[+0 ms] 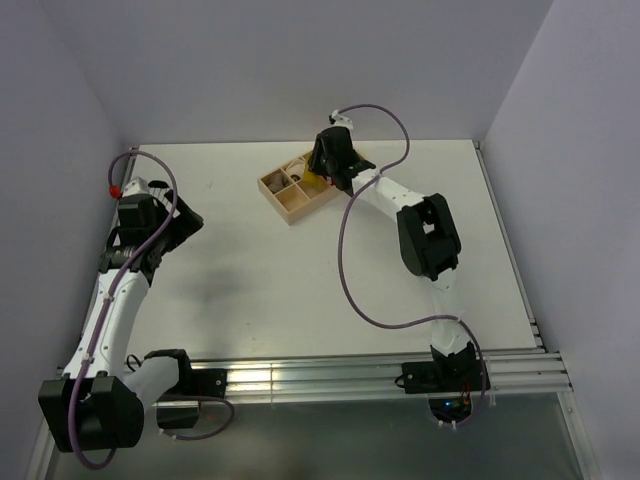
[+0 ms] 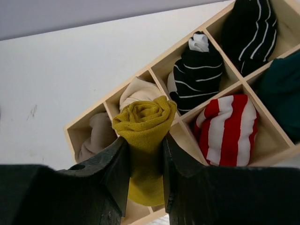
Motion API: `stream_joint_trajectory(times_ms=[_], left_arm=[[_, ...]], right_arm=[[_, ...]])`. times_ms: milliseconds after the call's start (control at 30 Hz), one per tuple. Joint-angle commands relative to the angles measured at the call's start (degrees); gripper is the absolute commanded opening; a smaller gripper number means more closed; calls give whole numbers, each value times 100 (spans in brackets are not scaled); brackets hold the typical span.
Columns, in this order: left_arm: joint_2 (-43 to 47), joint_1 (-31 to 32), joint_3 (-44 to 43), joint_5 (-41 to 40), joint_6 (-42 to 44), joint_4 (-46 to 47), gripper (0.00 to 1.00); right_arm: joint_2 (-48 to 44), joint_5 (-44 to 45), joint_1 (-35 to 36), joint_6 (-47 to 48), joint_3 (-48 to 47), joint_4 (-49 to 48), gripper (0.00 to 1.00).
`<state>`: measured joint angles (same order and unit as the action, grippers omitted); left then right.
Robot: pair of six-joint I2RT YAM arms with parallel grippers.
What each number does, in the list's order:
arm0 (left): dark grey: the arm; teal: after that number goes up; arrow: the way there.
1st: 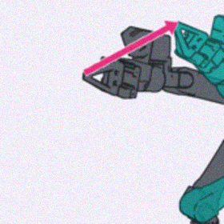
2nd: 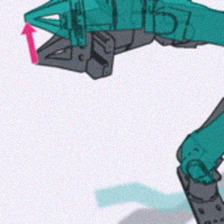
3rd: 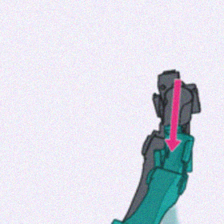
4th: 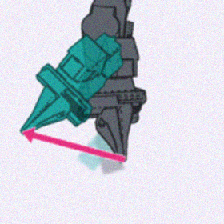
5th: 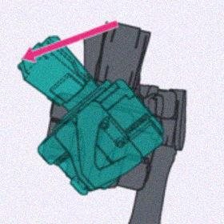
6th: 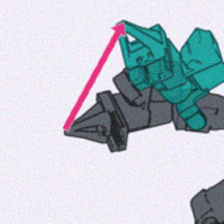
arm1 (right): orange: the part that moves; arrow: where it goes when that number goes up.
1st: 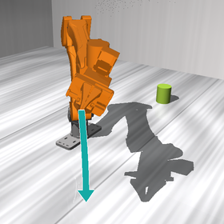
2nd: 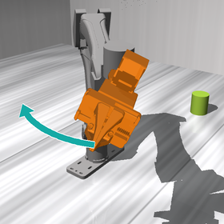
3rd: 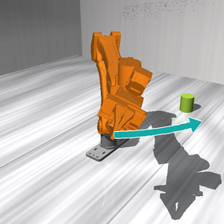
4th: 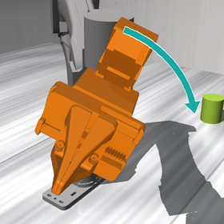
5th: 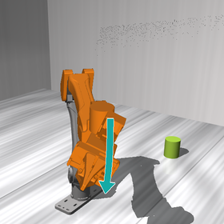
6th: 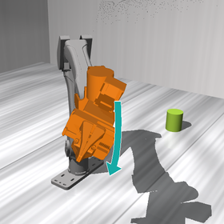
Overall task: Roll the socks
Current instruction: Place the sock in the storage box.
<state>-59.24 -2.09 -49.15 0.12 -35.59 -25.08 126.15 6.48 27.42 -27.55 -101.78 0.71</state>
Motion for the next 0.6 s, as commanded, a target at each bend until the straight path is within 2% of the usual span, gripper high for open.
stream_joint_trajectory(times_ms=[0,133,367,567], left_arm=[[238,-72,72,14,272,21,93],[308,-73,72,-241,281,-14,92],[361,-81,116,-241,281,-14,92],[370,-90,124,-258,272,-6,92]], right_arm=[[296,56,-44,92,-701,341,0],[560,64,-44,13,-791,676,0],[305,126,-44,-66,-168,755,0],[489,-94,-35,-84,-579,1517,0]])
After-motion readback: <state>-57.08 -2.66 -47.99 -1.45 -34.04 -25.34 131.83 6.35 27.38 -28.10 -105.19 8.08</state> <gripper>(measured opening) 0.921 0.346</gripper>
